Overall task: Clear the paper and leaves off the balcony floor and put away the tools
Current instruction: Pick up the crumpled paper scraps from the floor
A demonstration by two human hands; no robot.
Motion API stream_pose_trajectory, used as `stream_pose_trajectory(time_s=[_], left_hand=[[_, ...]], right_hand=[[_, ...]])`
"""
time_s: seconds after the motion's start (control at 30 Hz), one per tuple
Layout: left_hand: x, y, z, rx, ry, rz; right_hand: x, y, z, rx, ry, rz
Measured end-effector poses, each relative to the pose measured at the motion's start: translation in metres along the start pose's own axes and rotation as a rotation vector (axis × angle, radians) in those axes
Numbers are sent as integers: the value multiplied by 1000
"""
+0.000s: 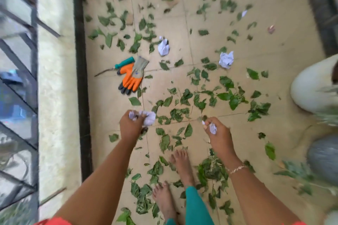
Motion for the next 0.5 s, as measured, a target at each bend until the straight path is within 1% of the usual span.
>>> stream_pose_trajectory(time_s=[0.13, 0.2, 0.27, 0.4, 0.5], left_hand=[[-22, -85, -66, -2, 18, -75], [-30, -116, -93, 2, 24, -82], [-30, -145, -106, 4, 49, -107], [-34, -227, -136, -15, 57, -174], [-37, -281, -145, 45, 83, -171]], right_hand=[[-68, 53, -57, 13, 4, 55], [-96, 73, -75, 9, 19, 61], [-123, 99, -87, -5, 42, 56], [-179, 145, -99, -44, 38, 46], [-222, 174, -101, -45, 25, 66]])
Point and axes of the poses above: each hand's wrist, its own z-axis towards the middle knuckle, its own x-axis out of the palm, y = z × x, the point moved 8 cm from there along z, towards the middle knuckle, and after that the axes turned 5 degrees about x, right-handed, at the moved point
